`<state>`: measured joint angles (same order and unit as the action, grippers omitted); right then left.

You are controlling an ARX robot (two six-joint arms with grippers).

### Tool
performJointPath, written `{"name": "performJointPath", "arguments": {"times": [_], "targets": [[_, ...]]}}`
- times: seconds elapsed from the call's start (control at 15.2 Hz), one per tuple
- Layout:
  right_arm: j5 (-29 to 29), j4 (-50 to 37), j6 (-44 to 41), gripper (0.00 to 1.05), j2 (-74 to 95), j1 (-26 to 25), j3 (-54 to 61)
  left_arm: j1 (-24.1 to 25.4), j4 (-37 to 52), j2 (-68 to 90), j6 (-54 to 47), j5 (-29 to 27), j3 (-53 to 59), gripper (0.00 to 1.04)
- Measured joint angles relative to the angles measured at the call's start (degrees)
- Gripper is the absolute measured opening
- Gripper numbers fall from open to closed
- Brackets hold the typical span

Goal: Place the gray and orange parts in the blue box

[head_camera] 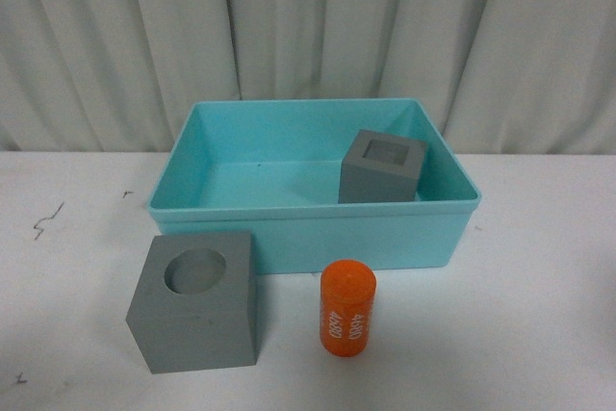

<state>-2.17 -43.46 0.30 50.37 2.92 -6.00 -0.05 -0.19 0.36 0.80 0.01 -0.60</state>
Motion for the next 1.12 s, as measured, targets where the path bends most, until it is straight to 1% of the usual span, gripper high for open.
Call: {"name": "performJointPath", "arguments": {"times": [0.07, 0.13, 0.26, 0.33, 0.39, 0.66, 1.12], "targets": [[1.66, 1.31, 0.00, 0.02, -2.32, -2.54, 0.70, 0.00, 0.00, -0.02, 0.00, -0.04, 0.00, 0.98], [1.57, 2.95, 0.02, 0.02, -5.09, -3.30, 1.57, 0.00, 0.00, -0.02, 0.00, -0.02, 0.00, 0.98], [1.99, 1.46, 0.00, 0.02, -6.95, -3.17, 4.17, 0.00, 0.00, -0.02, -0.02, 0.00, 0.00, 0.98], [2.01, 4.98, 0.00, 0.02, -8.96, -3.19, 5.29, 0.00, 0.00, 0.00, 0.00, -0.02, 0.00, 0.98], [2.01, 6.29, 0.00, 0.02, -12.02, -3.19, 5.29, 0.00, -0.02, 0.00, 0.00, 0.00, 0.00, 0.98], [2.01, 15.91, 0.00, 0.02, -22.34, -3.19, 5.31, 0.00, -0.02, 0.00, 0.00, -0.02, 0.00, 0.98], [2.01, 27.50, 0.00, 0.02, -34.47, -3.19, 5.33, 0.00, -0.02, 0.00, 0.00, -0.02, 0.00, 0.98]]}}
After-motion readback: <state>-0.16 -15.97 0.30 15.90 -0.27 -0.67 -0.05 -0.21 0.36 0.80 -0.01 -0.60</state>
